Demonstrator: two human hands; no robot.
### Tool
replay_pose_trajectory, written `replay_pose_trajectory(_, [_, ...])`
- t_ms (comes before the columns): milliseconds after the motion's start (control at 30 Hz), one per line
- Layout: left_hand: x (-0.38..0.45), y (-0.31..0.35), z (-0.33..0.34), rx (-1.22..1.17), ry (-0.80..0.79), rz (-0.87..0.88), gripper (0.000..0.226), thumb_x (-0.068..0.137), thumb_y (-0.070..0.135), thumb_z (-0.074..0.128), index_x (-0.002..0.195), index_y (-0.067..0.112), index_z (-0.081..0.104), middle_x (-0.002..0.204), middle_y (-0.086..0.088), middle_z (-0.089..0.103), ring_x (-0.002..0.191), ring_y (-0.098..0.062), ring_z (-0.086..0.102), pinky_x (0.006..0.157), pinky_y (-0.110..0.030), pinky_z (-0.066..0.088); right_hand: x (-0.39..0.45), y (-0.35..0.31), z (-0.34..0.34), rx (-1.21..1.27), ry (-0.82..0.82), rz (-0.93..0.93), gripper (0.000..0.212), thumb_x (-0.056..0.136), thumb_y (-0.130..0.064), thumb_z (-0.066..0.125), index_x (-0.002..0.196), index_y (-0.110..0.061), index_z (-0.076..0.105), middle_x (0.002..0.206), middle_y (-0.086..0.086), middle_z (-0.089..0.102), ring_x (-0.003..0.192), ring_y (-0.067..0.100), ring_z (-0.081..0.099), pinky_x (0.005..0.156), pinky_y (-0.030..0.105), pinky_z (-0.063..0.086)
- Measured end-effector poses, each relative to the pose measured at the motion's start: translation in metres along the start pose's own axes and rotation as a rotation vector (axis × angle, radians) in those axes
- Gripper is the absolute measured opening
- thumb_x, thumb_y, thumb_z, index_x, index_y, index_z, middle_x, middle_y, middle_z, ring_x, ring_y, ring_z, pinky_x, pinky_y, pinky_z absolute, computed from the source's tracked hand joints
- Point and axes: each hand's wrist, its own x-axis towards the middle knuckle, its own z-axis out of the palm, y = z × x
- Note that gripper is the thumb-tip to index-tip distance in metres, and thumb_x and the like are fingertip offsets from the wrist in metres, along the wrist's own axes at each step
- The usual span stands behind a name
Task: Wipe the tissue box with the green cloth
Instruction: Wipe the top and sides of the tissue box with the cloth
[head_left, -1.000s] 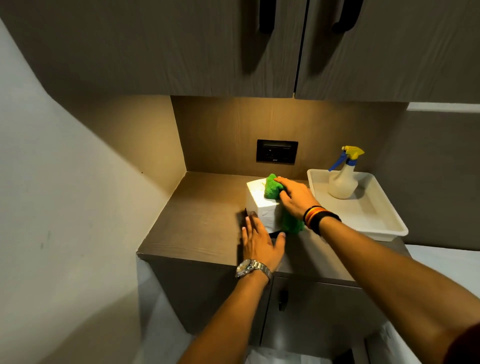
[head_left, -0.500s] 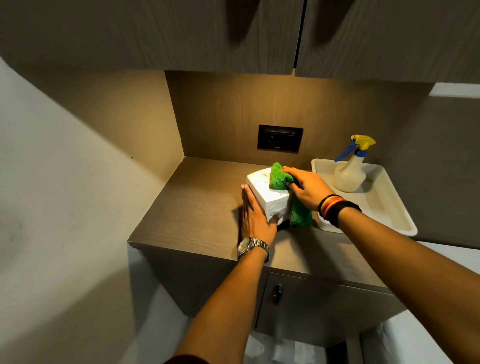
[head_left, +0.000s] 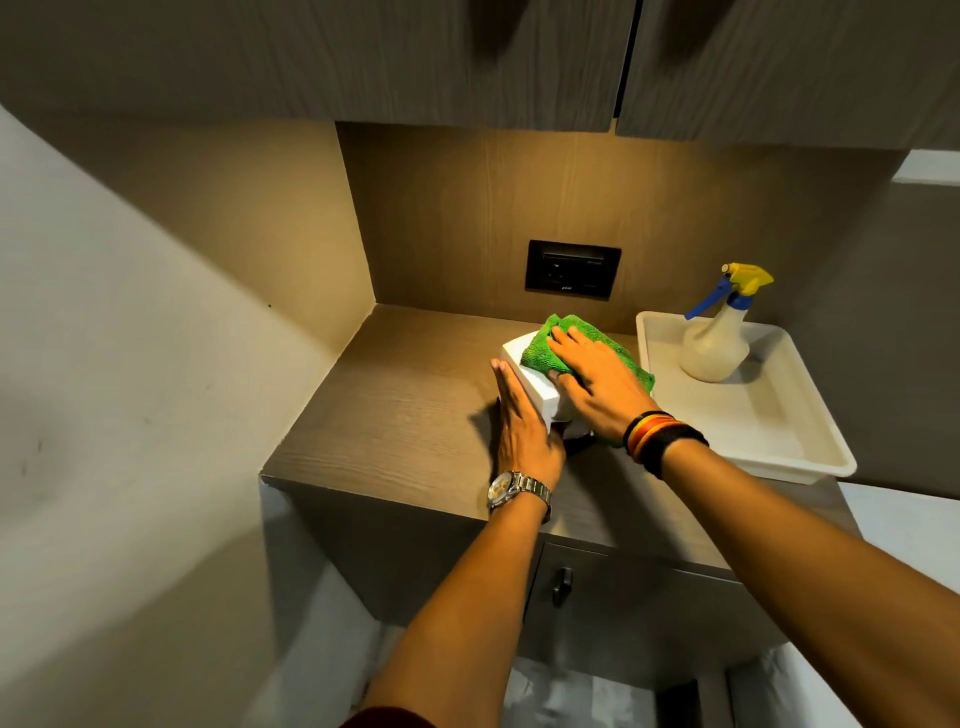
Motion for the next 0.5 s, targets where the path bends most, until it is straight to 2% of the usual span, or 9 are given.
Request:
replay_pose_trajectory(133, [-0.003, 0.001, 0.008, -0.048, 0.052, -0.010, 0.129, 0.078, 0.001, 0.068, 0.138, 0.039, -0.040, 0.164, -0.015, 0.006, 0.143, -0.036, 0.031, 0.100, -0.050, 0.050, -0.012, 0.012, -0.006, -0.029, -0.037, -0.086, 0.054, 0.101, -0.032, 0.039, 0.151, -0.023, 0.022, 0.161, -0.002, 0.021, 0.150, 0.017, 0.013, 0.121, 0.035, 0.004])
replay_pose_trajectory(233, [-0.004, 0.001, 0.014, -0.057, 0.067, -0.028, 0.131, 0.077, 0.000, 0.069, 0.139, 0.041, -0.039, 0.163, -0.016, 0.011, 0.142, -0.037, 0.033, 0.099, -0.052, 0.051, -0.005, 0.016, -0.011, -0.012, -0.032, 0.006, 0.056, 0.101, -0.036, 0.036, 0.152, -0.023, 0.018, 0.162, 0.000, 0.018, 0.150, 0.018, 0.013, 0.119, 0.032, 0.006])
replay_pose_trajectory(300, [-0.004, 0.000, 0.018, -0.073, 0.079, -0.051, 0.129, 0.078, 0.000, 0.068, 0.140, 0.042, -0.037, 0.162, -0.017, 0.016, 0.139, -0.038, 0.038, 0.096, -0.052, 0.053, 0.012, 0.010, -0.011, 0.012, -0.022, 0.069, 0.056, 0.101, -0.037, 0.036, 0.152, -0.021, 0.018, 0.162, 0.002, 0.017, 0.150, 0.021, 0.013, 0.120, 0.036, 0.008])
replay_pose_trajectory(400, [-0.003, -0.003, 0.020, -0.051, 0.087, -0.080, 0.123, 0.083, 0.004, 0.065, 0.139, 0.043, -0.037, 0.162, -0.015, 0.018, 0.135, -0.038, 0.045, 0.092, -0.052, 0.054, 0.034, 0.002, -0.006, -0.070, -0.061, 0.029, 0.055, 0.100, -0.037, 0.035, 0.151, -0.022, 0.022, 0.162, 0.002, 0.020, 0.150, 0.025, 0.014, 0.120, 0.045, 0.010])
replay_pose_trajectory(500, [-0.005, -0.005, 0.018, -0.040, 0.073, -0.082, 0.119, 0.084, 0.007, 0.066, 0.142, 0.041, -0.033, 0.162, -0.015, 0.019, 0.136, -0.037, 0.043, 0.096, -0.053, 0.052, 0.022, 0.005, -0.009, -0.060, -0.094, -0.061, 0.054, 0.100, -0.037, 0.035, 0.152, -0.026, 0.021, 0.162, 0.001, 0.021, 0.150, 0.019, 0.013, 0.121, 0.042, 0.005])
